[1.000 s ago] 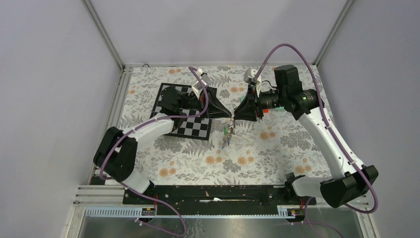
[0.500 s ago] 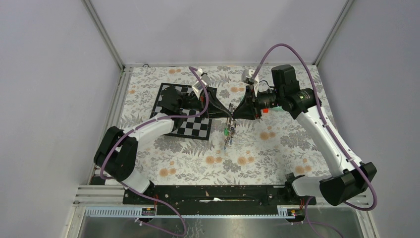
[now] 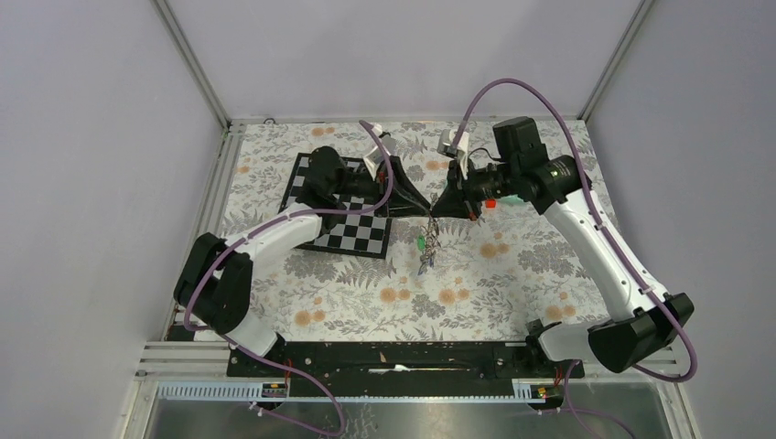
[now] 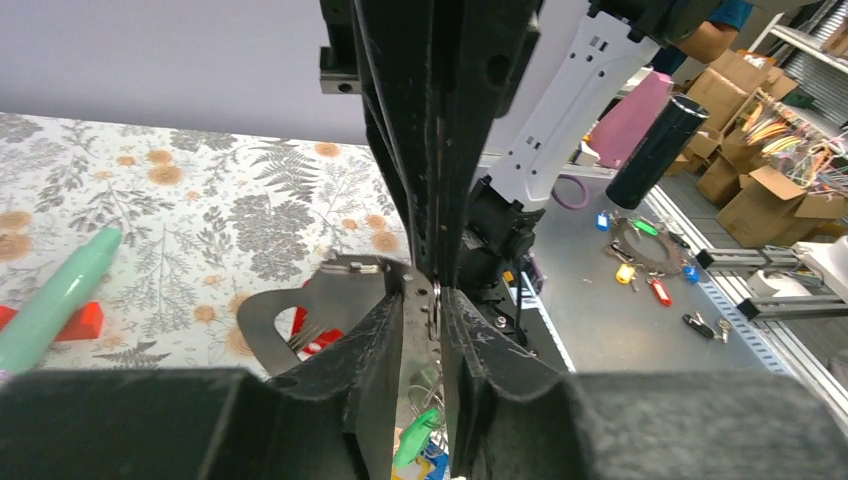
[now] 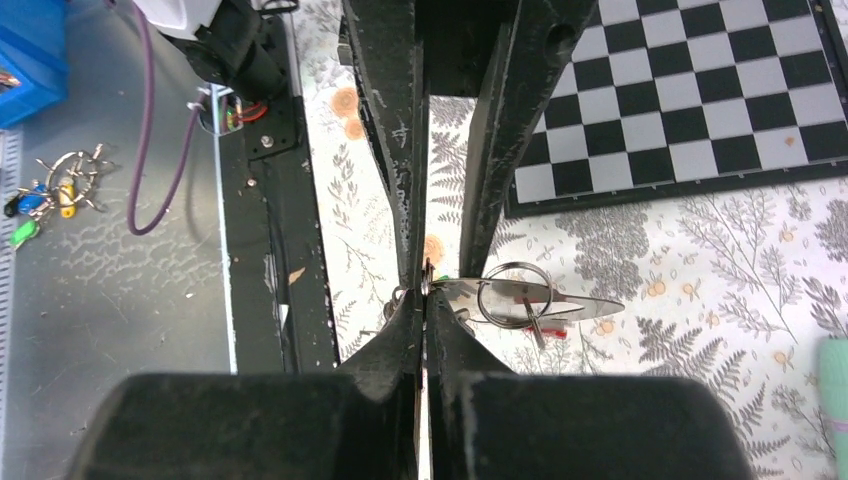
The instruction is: Put the keys on the keyring
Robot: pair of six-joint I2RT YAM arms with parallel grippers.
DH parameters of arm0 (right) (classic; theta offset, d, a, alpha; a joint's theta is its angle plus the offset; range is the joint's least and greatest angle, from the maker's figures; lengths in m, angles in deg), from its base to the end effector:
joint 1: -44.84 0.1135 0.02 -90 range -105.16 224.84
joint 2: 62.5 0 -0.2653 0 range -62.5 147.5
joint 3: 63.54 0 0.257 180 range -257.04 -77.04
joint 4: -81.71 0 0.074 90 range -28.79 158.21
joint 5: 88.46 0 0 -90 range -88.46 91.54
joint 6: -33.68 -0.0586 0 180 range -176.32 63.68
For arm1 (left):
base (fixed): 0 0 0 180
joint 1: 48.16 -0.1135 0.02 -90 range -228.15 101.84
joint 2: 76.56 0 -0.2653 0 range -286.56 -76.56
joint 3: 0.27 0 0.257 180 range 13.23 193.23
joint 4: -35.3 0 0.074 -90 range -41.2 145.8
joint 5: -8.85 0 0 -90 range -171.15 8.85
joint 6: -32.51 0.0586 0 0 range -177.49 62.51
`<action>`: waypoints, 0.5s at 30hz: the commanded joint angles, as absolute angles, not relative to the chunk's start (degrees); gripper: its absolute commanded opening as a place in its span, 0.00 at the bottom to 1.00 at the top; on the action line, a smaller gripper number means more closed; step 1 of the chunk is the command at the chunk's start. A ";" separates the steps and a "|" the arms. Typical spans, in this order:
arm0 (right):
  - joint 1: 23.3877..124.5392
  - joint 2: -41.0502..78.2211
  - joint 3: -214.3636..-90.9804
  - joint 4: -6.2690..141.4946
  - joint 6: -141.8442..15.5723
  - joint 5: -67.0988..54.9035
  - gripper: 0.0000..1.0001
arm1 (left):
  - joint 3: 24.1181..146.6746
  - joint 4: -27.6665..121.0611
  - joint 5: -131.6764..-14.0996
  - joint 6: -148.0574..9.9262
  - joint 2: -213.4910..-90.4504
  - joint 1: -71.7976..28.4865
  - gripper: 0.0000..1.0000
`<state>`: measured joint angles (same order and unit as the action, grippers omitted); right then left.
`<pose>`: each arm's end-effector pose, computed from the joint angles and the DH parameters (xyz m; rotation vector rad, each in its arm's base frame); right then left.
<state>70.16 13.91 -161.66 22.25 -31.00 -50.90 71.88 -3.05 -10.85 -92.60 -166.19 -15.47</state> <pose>0.2361 0.1631 0.3993 -1.3194 1.6352 1.0058 0.2656 -0.2360 0.3350 1.1872 1.2117 -1.6538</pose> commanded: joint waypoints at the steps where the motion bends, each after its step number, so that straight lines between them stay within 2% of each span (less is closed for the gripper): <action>1: 71.63 15.86 -166.91 16.57 -29.12 -45.12 0.00 | 78.84 12.68 -10.14 -77.50 -165.51 -15.48 0.29; 8: 71.90 18.18 -169.89 14.57 -30.15 -42.06 0.00 | 86.91 39.79 -11.63 -54.75 -166.16 -15.08 0.32; 15: 72.08 19.65 -171.47 13.97 -30.79 -42.39 0.00 | 86.94 41.75 -11.16 -52.42 -166.31 -14.71 0.27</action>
<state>71.40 19.48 -168.28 14.45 -30.21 -41.96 84.89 38.43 -11.39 -57.63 -166.41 -15.12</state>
